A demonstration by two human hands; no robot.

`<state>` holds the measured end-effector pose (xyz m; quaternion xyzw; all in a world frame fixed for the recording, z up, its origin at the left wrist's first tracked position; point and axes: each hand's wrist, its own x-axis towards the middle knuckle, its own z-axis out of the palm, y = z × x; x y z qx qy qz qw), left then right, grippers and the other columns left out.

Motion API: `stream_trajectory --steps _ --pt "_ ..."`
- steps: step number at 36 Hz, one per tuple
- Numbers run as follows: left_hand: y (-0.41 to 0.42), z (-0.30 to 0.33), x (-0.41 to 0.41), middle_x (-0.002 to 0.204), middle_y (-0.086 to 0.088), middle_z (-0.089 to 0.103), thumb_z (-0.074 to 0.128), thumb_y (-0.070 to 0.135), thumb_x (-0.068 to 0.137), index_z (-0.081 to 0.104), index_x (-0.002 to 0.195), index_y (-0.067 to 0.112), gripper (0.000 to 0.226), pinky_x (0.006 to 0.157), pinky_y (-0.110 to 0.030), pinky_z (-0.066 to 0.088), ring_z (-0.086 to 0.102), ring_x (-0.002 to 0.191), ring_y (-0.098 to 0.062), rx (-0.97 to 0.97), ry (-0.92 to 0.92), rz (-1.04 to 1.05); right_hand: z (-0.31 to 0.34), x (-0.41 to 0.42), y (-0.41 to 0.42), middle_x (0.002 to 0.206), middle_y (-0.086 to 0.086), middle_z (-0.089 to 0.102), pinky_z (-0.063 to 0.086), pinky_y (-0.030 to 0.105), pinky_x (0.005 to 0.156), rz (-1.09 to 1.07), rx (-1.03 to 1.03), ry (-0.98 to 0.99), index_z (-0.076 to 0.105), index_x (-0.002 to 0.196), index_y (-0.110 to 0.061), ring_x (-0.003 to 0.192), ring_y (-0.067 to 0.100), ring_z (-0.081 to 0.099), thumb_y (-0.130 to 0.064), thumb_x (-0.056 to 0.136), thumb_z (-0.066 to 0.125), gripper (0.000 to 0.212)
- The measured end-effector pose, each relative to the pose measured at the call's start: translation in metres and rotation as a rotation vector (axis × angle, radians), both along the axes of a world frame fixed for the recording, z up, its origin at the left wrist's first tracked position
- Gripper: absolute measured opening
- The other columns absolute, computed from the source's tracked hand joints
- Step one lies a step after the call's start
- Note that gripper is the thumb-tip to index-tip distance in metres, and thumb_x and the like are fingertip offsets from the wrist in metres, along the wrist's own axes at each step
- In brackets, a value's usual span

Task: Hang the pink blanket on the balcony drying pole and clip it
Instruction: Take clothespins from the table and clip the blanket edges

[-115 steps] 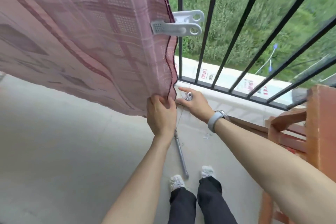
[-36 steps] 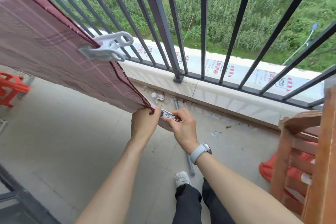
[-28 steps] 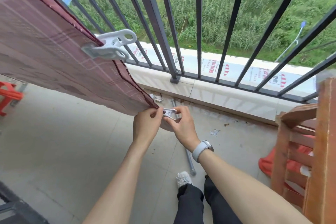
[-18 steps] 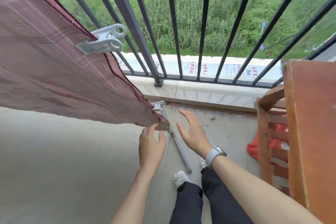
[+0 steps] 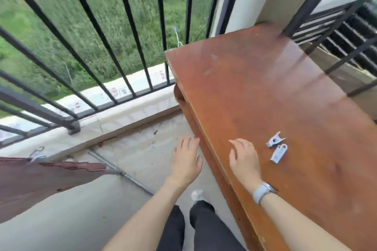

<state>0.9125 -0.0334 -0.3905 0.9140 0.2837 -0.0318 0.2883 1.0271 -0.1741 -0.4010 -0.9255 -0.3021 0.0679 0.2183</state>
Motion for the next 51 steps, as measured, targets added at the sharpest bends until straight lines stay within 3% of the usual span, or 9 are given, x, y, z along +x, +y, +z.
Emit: stream_trajectory --steps 4,11,20,24,29,32,36,42,51 --pt "-0.053 -0.014 0.034 0.157 -0.004 0.005 0.041 0.030 0.095 0.017 0.147 0.023 0.057 0.113 -0.045 0.017 0.001 0.144 -0.024 -0.020 0.139 -0.181 -0.006 0.037 -0.061 0.100 0.017 0.059 0.044 0.043 0.084 -0.255 -0.044 0.005 0.063 0.104 -0.003 0.098 0.036 0.054 -0.001 0.083 0.056 0.022" --pt "-0.095 -0.048 0.044 0.156 -0.003 -0.015 0.045 0.041 0.093 0.002 0.147 0.030 0.070 0.114 -0.050 0.011 -0.018 0.142 -0.025 -0.001 0.345 -0.324 -0.025 0.091 -0.101 0.120 0.019 0.047 0.036 0.039 0.092 -0.457 -0.082 0.241 0.041 0.129 -0.003 0.115 0.034 0.041 -0.021 0.089 0.054 0.045" --pt "-0.079 -0.040 0.037 0.157 0.000 -0.008 0.049 0.040 0.092 0.012 0.146 0.028 0.067 0.114 -0.048 0.019 -0.009 0.144 -0.021 -0.048 0.358 -0.296 -0.023 0.090 -0.081 0.112 0.016 0.049 0.028 0.027 0.070 -0.500 0.000 0.405 0.051 0.105 -0.004 0.095 0.025 0.046 -0.014 0.089 0.053 0.018" --pt "-0.066 -0.027 0.017 0.155 -0.004 0.012 0.049 0.036 0.093 0.027 0.143 0.022 0.057 0.114 -0.037 0.019 0.010 0.143 -0.021 -0.327 0.236 0.079 -0.005 0.046 -0.050 0.100 0.010 0.057 0.034 0.029 0.075 -0.305 0.105 0.461 0.056 0.086 -0.012 0.094 0.025 0.053 -0.016 0.087 0.057 0.004" --pt "-0.022 -0.017 -0.049 0.139 0.000 0.038 0.053 0.028 0.091 0.041 0.135 0.019 0.047 0.105 -0.029 0.031 0.036 0.130 -0.016 -0.343 0.081 0.377 0.019 -0.017 0.018 0.085 0.005 0.054 0.031 0.014 0.067 -0.045 0.186 0.557 0.059 0.072 -0.005 0.080 0.013 0.050 -0.007 0.081 0.064 0.011" --pt "0.017 0.000 -0.126 0.131 0.001 0.046 0.056 0.027 0.089 0.048 0.129 0.019 0.042 0.101 -0.027 0.033 0.043 0.124 -0.015 -0.246 -0.015 0.605 0.037 -0.073 0.081 0.083 -0.003 0.045 0.035 0.019 0.073 0.168 0.169 0.568 0.060 0.067 -0.012 0.074 -0.001 0.048 -0.008 0.079 0.066 0.014" --pt "0.060 0.025 -0.244 0.129 0.002 0.051 0.053 0.031 0.089 0.052 0.125 0.021 0.037 0.101 -0.030 0.035 0.046 0.121 -0.018 -0.032 -0.020 0.813 0.055 -0.172 0.159 0.086 -0.007 0.050 0.035 0.008 0.078 0.478 0.153 0.560 0.060 0.069 -0.010 0.092 0.008 0.051 -0.010 0.082 0.064 0.013" --pt "0.079 0.052 -0.457 0.111 -0.001 0.066 0.034 0.046 0.078 0.066 0.108 0.016 0.054 0.089 -0.033 0.049 0.063 0.103 -0.019 0.237 -0.046 1.111 0.079 -0.372 0.245 0.083 0.000 0.065 0.046 0.031 0.070 0.836 0.085 0.590 0.057 0.082 -0.018 0.075 0.015 0.062 -0.015 0.083 0.063 0.007" --pt "0.057 0.106 -0.738 0.092 -0.003 0.070 0.054 0.032 0.070 0.069 0.093 0.016 0.032 0.068 -0.040 0.054 0.069 0.081 -0.024 0.457 0.249 1.436 0.127 -0.665 0.309 0.077 -0.014 0.059 0.044 0.013 0.066 1.448 0.049 0.703 0.052 0.108 -0.020 0.073 0.005 0.059 -0.012 0.084 0.061 0.026"
